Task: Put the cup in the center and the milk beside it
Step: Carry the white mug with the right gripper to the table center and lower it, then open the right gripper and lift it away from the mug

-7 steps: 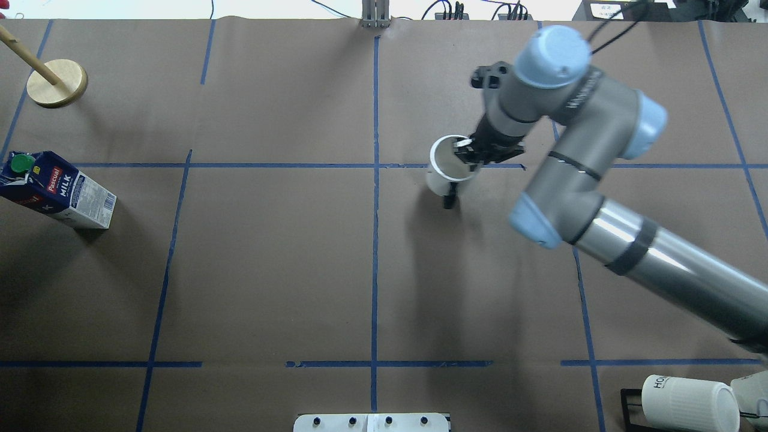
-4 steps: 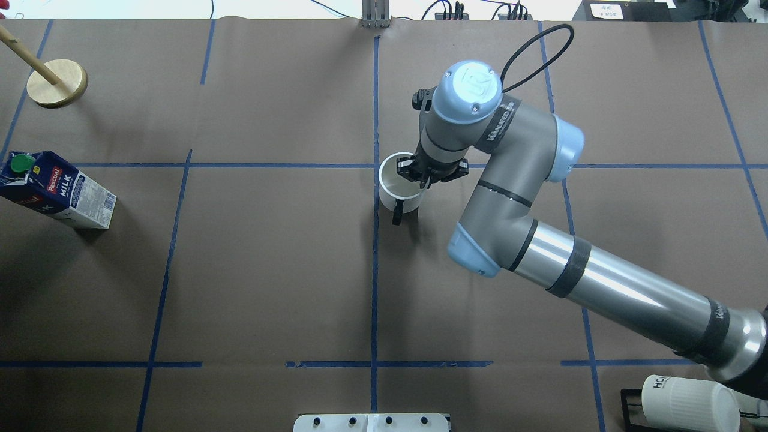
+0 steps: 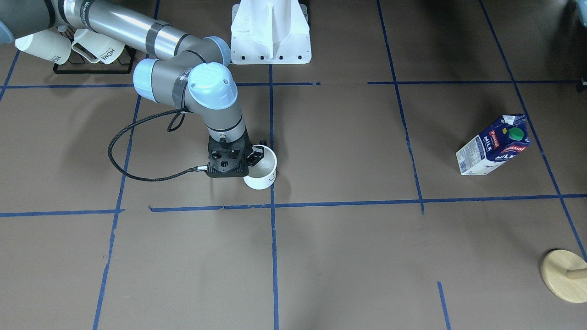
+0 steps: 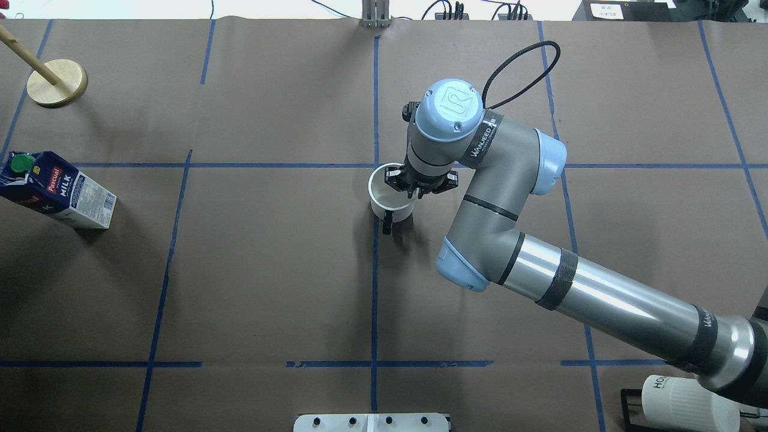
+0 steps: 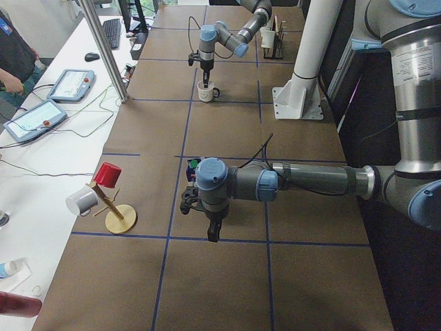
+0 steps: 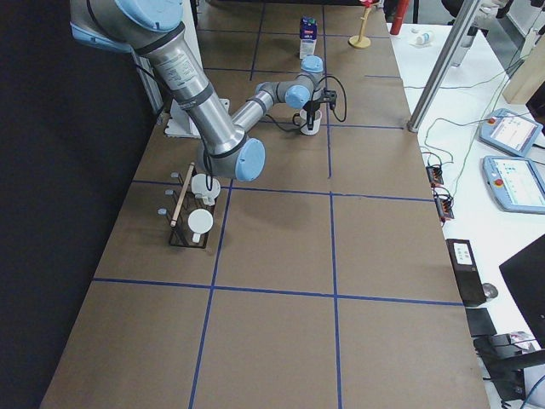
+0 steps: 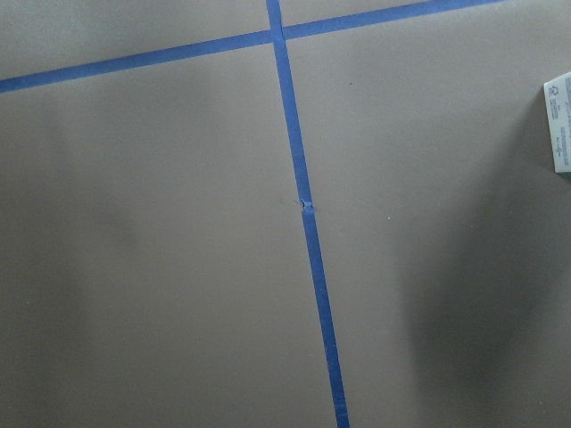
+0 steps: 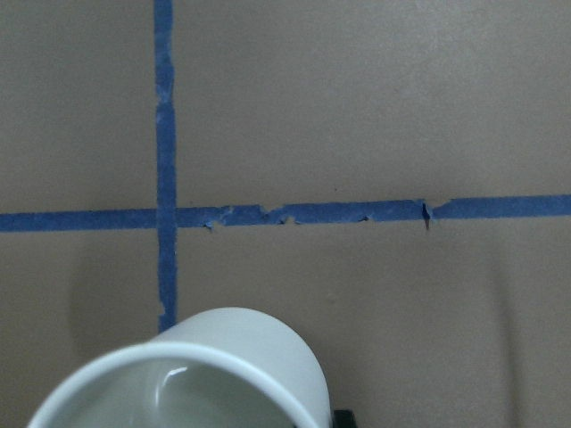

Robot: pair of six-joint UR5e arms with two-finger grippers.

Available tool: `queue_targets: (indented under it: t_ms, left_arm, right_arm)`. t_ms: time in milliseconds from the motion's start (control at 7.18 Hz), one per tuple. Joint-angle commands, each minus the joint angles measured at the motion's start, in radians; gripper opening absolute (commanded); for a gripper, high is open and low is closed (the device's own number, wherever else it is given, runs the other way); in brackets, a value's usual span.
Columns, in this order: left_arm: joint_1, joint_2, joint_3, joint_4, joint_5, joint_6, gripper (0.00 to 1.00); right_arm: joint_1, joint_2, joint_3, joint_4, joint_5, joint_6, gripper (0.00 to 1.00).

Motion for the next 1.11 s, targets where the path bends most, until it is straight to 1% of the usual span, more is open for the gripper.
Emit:
queue_targets:
  t_ms: [0, 139, 279, 418, 557, 697, 836, 975]
  left_arm:
    - [0.0, 0.0, 0.005, -0.007, 0.0, 0.002, 1.0]
    - [0.0, 0.0, 0.009, -0.012, 0.0, 0.002, 1.0]
    - [0.0, 0.0, 0.008, -0.01, 0.002, 0.005, 1.0]
    - [0.0, -0.002, 0.008, -0.012, 0.009, 0.005, 1.0]
    - [0.0, -0.009, -0.006, -0.013, 0.0, -0.008, 1.0]
    - [0.0, -0.043, -0.004, -0.029, 0.002, -0.009, 1.0]
    - [0.0, -0.084, 0.008, -0.045, 0.006, -0.008, 1.0]
    - [0.0, -0.098, 0.015, -0.053, 0.006, -0.006, 1.0]
  right_arm:
    - [0.053, -0.014, 0.036, -0.011, 0.023, 0.018, 0.99]
    - [0.109, -0.011, 0.058, -0.086, 0.062, 0.005, 1.0]
    - [0.163, -0.035, 0.123, -0.164, 0.101, -0.024, 1.0]
    - [0.226, -0.049, 0.188, -0.254, 0.151, -0.105, 1.0]
    - [0.28, -0.092, 0.267, -0.351, 0.188, -0.22, 1.0]
    - [0.348, -0.18, 0.342, -0.402, 0.19, -0.383, 1.0]
    - [0.41, -0.284, 0.389, -0.409, 0.217, -0.534, 1.0]
    - [0.486, -0.375, 0.411, -0.406, 0.26, -0.702, 1.0]
